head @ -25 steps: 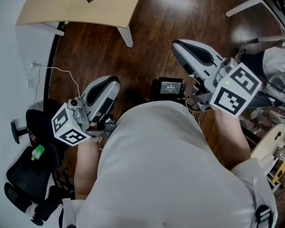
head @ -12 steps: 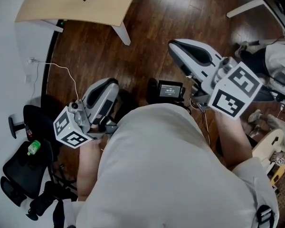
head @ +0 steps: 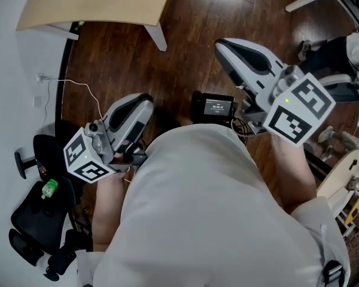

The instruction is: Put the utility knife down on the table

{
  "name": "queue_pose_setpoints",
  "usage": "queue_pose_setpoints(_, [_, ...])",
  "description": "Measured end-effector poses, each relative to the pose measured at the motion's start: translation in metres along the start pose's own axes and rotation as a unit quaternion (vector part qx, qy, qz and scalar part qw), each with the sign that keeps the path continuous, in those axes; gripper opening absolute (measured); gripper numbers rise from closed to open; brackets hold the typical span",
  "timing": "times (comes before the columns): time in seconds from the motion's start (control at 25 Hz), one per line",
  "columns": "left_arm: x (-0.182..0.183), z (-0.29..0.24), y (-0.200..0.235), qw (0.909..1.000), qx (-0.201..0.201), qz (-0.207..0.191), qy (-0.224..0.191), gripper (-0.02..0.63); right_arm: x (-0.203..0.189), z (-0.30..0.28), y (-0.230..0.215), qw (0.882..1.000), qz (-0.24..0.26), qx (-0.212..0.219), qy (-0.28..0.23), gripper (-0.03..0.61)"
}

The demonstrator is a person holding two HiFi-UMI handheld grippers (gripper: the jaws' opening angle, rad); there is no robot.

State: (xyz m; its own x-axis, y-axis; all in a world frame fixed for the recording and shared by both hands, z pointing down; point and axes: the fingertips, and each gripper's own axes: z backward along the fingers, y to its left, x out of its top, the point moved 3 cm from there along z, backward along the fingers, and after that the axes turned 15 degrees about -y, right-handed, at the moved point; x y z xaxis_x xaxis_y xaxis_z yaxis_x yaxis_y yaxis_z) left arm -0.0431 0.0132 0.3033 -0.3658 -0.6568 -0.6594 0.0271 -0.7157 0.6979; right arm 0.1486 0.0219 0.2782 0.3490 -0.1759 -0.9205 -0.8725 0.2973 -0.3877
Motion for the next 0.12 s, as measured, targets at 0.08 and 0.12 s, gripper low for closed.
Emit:
queue_pose_setpoints(0.08, [-0.0009,0.0054,0.0017,1.0,0.0,0.002,0.001,0.003,-0.0043,-0.0007,0.0032,1.0,0.001,-0.003,-0.001,0.002])
queue_pose_setpoints(0.12, [-0.0012,0.0079,0.0025,1.0,0.001,0.003,0.002,0.003,-0.0065,-0.0012,0.0048,1.0,0.001,-0.004,-0.001,0.002])
